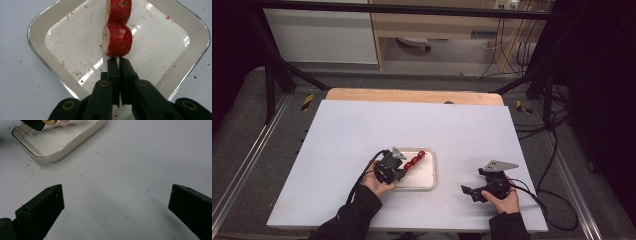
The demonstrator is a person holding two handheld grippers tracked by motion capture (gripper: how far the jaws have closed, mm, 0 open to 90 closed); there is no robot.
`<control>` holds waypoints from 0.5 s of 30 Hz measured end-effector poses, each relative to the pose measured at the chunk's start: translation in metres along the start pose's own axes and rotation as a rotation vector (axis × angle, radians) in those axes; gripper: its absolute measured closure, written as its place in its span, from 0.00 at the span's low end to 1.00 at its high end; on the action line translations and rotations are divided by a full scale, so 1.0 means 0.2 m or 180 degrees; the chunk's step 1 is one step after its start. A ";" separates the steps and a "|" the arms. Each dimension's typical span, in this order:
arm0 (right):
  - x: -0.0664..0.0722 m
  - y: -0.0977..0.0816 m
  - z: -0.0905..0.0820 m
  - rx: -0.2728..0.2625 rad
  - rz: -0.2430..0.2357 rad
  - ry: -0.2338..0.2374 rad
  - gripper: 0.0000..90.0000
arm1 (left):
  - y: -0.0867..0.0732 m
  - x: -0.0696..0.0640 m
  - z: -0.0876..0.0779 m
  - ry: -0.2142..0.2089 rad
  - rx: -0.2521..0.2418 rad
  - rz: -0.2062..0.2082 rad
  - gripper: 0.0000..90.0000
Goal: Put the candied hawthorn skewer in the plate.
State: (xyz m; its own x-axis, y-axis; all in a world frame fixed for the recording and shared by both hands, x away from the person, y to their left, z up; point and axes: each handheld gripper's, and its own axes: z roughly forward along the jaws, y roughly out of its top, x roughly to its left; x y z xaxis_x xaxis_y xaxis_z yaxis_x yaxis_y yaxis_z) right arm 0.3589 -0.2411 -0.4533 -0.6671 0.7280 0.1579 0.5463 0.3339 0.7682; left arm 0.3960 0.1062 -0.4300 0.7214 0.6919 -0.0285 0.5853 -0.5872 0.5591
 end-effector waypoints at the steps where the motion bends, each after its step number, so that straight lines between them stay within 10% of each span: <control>1: 0.00 0.00 0.00 -0.0002 -0.0008 -0.0003 0.01 | 0.00 0.00 0.00 0.0004 0.0003 0.0008 0.97; 15: 0.00 0.00 -0.01 -0.0014 0.0015 -0.0014 0.01 | -0.01 0.00 -0.03 0.0019 -0.0089 0.0053 0.89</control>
State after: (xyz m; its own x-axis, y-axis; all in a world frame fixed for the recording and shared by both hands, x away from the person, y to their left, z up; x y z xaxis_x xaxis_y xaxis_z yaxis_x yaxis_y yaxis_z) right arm 0.3586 -0.2418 -0.4526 -0.6623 0.7323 0.1587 0.5471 0.3279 0.7702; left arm 0.3934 0.1097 -0.4268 0.7287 0.6847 -0.0142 0.5626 -0.5867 0.5824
